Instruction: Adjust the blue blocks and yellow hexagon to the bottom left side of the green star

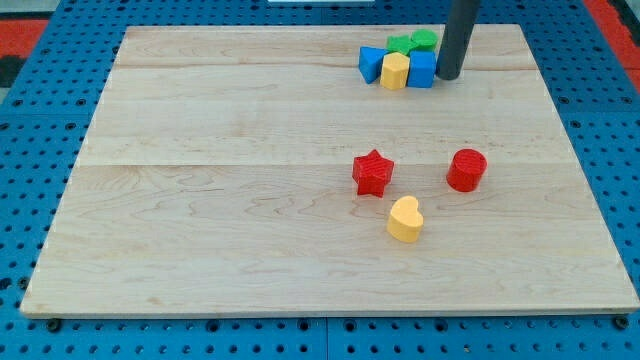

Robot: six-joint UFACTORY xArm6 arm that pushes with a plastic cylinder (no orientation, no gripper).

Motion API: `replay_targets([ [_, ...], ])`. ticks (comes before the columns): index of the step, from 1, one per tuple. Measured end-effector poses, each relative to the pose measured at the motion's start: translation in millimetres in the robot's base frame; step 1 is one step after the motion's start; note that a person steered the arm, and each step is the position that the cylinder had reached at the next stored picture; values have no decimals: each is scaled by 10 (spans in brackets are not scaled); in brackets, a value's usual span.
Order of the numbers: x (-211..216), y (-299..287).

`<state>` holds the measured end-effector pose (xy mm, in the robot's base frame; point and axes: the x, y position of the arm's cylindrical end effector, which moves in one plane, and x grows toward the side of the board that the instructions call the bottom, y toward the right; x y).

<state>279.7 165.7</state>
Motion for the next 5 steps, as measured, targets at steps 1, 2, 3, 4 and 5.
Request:
replay_targets([
  [1, -63, -29],
  [2, -96, -416],
  [3, -175, -621],
  [4, -71, -675],
  [5, 221, 42],
])
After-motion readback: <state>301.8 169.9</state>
